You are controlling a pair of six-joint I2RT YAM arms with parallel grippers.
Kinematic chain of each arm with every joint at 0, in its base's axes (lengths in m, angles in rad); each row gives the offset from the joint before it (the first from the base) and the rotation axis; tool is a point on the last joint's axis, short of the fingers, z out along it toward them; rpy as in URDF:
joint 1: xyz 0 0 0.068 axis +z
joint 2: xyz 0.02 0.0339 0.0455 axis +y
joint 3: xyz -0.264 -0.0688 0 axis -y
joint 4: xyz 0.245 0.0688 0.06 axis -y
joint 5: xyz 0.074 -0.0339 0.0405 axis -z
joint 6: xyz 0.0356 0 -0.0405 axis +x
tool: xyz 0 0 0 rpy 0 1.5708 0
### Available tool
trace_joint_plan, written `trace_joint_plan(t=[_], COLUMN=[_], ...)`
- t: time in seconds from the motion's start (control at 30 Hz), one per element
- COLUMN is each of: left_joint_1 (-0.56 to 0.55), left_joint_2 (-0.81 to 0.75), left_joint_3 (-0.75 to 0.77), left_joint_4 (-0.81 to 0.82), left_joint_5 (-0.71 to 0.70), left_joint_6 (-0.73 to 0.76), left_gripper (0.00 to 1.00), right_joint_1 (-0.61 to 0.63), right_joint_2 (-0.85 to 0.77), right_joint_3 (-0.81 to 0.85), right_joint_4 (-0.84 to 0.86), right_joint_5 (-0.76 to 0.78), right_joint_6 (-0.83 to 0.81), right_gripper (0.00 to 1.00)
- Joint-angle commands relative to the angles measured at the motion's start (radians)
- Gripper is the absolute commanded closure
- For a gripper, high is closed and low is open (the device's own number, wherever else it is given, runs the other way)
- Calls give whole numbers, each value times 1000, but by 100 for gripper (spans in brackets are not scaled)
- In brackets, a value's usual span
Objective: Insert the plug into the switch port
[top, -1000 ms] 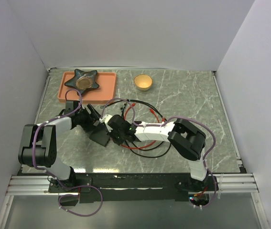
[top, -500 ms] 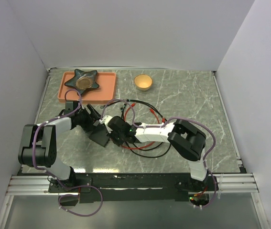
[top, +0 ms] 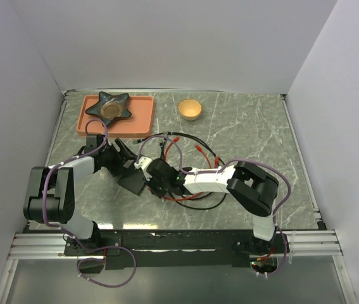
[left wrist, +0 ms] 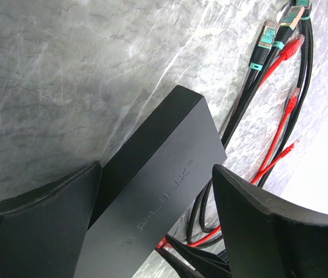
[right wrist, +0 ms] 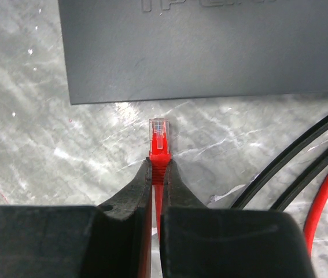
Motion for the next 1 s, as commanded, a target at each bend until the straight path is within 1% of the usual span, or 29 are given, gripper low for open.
trace_joint_plan(t=[0.0,0.17,0.47,0.97], left_joint_1=[0,0,0,0], left_joint_2=[3,0,10,10], left_joint_3=[-39,-45,-48,-56], left_joint_4=[-77,-74,-66,-60], left_joint_5=[-37,-37,-31,-25], left_joint_6=[-4,-2,-1,2], left_gripper=[14,13,11,9], right_joint_1=[19,22,24,24], right_joint_2=[-34,1,23,41], right_joint_3=[-18,36,82,125], right_joint_4=[-5,-34,-41,-51], right_joint_5=[-25,-13,-7,22], right_joint_6=[-4,2,-3,2], right_gripper=[100,100,100,100])
